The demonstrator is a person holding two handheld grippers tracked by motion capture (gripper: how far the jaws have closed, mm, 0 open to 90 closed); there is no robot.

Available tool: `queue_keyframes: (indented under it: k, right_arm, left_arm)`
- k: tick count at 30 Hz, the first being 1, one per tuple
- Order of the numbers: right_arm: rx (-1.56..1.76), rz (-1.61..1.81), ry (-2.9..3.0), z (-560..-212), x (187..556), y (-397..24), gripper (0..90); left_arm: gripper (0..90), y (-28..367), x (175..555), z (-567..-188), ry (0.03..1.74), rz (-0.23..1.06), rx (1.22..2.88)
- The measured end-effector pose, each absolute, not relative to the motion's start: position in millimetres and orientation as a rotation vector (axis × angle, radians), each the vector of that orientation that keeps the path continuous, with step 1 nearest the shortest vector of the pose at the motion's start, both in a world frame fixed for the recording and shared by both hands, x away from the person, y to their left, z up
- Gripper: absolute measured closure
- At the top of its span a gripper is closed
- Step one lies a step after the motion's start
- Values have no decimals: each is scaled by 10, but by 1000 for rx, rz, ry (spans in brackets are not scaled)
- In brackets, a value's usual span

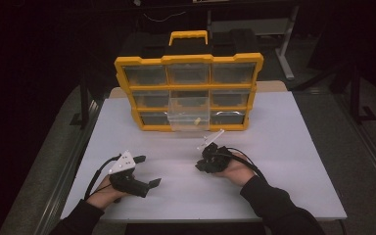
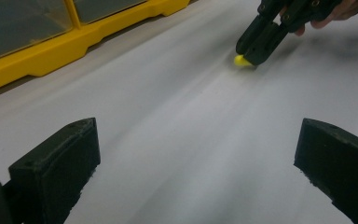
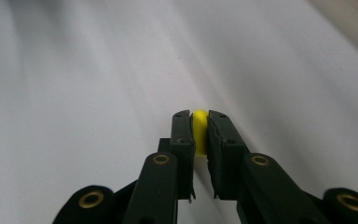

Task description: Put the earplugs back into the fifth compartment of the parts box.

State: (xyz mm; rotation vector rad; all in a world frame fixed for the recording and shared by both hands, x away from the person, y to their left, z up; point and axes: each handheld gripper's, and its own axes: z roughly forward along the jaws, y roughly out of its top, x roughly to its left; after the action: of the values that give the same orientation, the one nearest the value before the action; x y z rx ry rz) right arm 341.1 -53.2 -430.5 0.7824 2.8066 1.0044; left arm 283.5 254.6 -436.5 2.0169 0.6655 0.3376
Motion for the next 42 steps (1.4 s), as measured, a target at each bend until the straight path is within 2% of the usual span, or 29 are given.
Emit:
queue_keyframes:
  k: [42]
  right_arm:
    - [842,1091,2717,-3476,3538,-1303,793]
  left_arm:
    - [0,2549,2841,-4370,660,357,2029]
